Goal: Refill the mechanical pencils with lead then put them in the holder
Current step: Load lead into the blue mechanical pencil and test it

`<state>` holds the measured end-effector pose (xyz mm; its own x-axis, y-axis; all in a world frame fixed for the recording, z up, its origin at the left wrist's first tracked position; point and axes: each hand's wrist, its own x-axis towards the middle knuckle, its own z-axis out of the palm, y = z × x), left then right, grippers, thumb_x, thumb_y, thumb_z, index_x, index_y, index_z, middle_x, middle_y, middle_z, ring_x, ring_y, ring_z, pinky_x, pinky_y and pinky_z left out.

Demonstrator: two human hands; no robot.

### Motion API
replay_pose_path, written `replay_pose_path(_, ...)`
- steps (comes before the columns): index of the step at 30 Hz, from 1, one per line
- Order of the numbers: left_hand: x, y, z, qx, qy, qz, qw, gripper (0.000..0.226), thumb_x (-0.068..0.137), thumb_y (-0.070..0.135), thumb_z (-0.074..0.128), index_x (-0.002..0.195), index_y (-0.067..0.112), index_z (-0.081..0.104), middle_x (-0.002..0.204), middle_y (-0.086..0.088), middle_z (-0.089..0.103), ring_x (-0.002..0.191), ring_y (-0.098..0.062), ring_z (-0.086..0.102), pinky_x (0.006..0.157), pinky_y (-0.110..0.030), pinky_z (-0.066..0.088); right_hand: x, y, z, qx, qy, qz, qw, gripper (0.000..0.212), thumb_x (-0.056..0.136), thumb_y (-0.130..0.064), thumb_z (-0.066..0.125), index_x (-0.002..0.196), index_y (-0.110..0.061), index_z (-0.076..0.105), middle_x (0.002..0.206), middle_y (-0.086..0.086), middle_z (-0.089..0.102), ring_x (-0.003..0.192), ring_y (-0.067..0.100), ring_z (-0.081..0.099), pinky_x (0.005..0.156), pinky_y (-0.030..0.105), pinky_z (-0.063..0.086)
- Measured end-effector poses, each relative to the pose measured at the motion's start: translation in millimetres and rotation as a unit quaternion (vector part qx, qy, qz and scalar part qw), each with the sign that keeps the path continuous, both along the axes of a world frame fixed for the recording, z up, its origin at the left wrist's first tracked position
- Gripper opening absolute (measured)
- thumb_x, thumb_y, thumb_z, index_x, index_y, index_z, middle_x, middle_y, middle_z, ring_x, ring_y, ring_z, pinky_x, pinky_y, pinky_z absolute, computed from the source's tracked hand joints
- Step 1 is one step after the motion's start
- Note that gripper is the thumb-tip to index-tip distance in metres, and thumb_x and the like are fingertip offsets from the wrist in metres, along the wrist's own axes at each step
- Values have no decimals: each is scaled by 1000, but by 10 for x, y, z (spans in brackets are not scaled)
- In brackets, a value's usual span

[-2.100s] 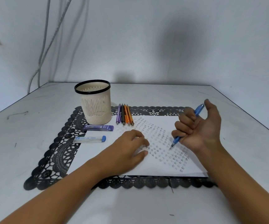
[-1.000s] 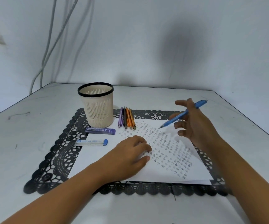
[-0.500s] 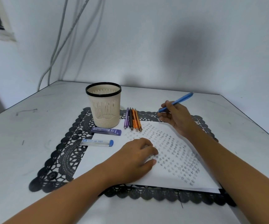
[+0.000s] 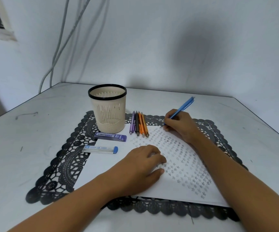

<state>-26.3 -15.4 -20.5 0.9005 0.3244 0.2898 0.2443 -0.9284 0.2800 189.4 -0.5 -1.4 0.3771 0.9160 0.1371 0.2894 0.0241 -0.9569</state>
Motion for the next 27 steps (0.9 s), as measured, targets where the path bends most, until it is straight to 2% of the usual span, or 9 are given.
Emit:
replay_pose_path(8,-4,-4,22,-6,13,-3,1000,35,94,37,41,127,24,47,133,2,41,121,-12,37,100,-22,29,5,15,-33,0,-28,-3,1000,5,82,3,60,80,-2,61,74,15,64,70,20,65,70,25,58)
replay_pose_path(15,-1,17,-26,1,10,-3,1000,40,91,44,36,123,23,50,128,-1,46,117,-15,43,97,-25,33,-2,13,-26,-6,-56,-9,998,3,81,1,61,80,-1,60,71,12,63,58,8,62,60,16,53)
replay_pose_path(19,-4,22,-30,0,10,-2,1000,37,93,40,40,124,23,49,130,-1,45,118,-15,41,97,-24,31,1,19,-43,-5,-49,-8,999,2,81,1,62,84,1,61,76,15,65,66,14,64,65,18,55)
replay_pose_path(23,-3,19,-29,0,13,-1,1000,36,93,39,40,124,23,48,130,0,44,118,-14,41,97,-23,31,-2,26,-36,-9,-62,-20,998,4,81,0,61,81,-3,59,71,11,63,62,14,61,61,17,54)
replay_pose_path(27,0,23,-33,0,16,-1,1000,42,91,46,32,123,24,48,128,0,45,117,-14,42,96,-23,31,12,20,-35,-11,-45,-9,999,2,81,1,61,83,0,60,74,14,64,65,15,63,63,18,55)
